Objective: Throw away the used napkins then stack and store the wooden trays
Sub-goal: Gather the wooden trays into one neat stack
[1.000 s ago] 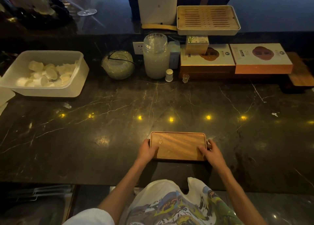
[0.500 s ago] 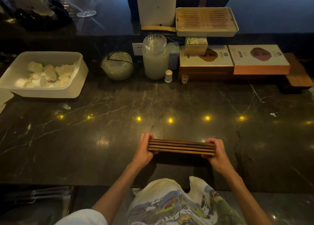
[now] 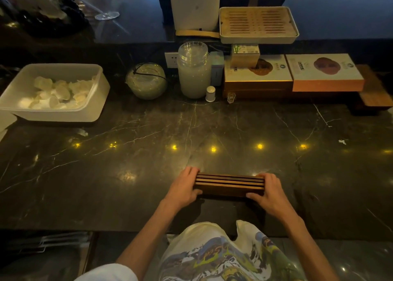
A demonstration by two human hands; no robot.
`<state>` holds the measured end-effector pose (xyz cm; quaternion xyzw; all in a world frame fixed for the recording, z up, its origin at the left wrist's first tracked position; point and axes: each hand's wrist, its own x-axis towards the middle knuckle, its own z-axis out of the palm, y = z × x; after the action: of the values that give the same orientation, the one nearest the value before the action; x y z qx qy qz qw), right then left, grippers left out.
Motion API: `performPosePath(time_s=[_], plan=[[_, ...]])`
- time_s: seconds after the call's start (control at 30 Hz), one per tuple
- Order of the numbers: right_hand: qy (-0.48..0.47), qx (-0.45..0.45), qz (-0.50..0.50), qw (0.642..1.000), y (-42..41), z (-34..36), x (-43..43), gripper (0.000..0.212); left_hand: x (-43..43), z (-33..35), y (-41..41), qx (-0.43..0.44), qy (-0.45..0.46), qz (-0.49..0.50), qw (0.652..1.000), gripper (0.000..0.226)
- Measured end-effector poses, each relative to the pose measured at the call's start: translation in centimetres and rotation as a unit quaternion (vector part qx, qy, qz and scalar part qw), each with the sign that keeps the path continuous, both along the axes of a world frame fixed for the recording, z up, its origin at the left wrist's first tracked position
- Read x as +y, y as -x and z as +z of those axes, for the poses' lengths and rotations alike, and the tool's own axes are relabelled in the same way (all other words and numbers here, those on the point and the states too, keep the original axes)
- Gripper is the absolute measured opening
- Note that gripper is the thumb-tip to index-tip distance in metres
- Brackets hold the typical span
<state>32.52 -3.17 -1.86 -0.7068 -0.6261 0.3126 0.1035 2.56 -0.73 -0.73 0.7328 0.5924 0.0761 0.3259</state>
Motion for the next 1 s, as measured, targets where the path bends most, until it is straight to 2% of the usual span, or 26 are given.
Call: performPosePath(time_s=[0.1, 0.2, 0.27, 0.37, 0.43, 0.5, 0.6, 0.67, 0.73, 0.77, 0.87, 1.0], plan=[[-0.08, -0.146, 0.097, 0.981, 1.9, 0.5, 0.2, 0.057, 0.1, 0.8, -2.6, 0.16, -0.08, -0.074, 0.981, 0.065], [-0.082, -0.232, 0.12, 0.962, 3.3, 0.7, -0.1, 0.058, -0.5, 0.3, -4.0, 0.175, -0.108, -0.118, 0.971, 0.062], [-0.073, -0.27, 0.148, 0.949, 4.0, 1.1, -0.1, 0.071, -1.1, -0.3, -3.6, 0.16, -0.134, -0.129, 0.969, 0.056], [-0.09, -0.248, 0.215, 0.94, 5.7, 1.6, -0.1, 0.098, -1.5, -0.9, -3.0, 0.166, -0.164, -0.144, 0.962, 0.051], [-0.099, -0.236, 0.246, 0.935, 6.9, 1.9, 0.4, 0.094, -1.2, -0.9, -2.9, 0.164, -0.171, -0.143, 0.961, 0.049], [-0.089, -0.212, 0.233, 0.945, 7.1, 2.2, 0.8, 0.089, -0.7, -0.9, -2.9, 0.157, -0.172, -0.144, 0.962, 0.048], [-0.109, -0.212, 0.218, 0.946, 6.9, 2.3, 0.9, 0.096, -0.2, -0.9, -2.8, 0.156, -0.175, -0.138, 0.962, 0.05], [-0.117, -0.23, 0.234, 0.937, 6.7, 2.0, 0.6, 0.079, -0.2, -1.0, -2.8, 0.151, -0.175, -0.137, 0.963, 0.05], [-0.084, -0.228, 0.233, 0.942, 6.9, 2.0, 1.0, 0.059, -0.2, -1.1, -2.8, 0.152, -0.181, -0.142, 0.961, 0.05], [-0.059, -0.23, 0.235, 0.943, 7.3, 2.3, 1.5, 0.056, -0.2, -1.1, -2.7, 0.154, -0.184, -0.148, 0.959, 0.05], [-0.024, -0.214, 0.294, 0.931, 8.8, 2.3, 3.2, 0.068, 0.1, -1.0, -2.6, 0.155, -0.184, -0.156, 0.958, 0.05], [-0.061, -0.172, 0.341, 0.922, 8.9, 1.8, 4.4, 0.058, 0.8, -1.0, -2.5, 0.162, -0.186, -0.161, 0.956, 0.051]])
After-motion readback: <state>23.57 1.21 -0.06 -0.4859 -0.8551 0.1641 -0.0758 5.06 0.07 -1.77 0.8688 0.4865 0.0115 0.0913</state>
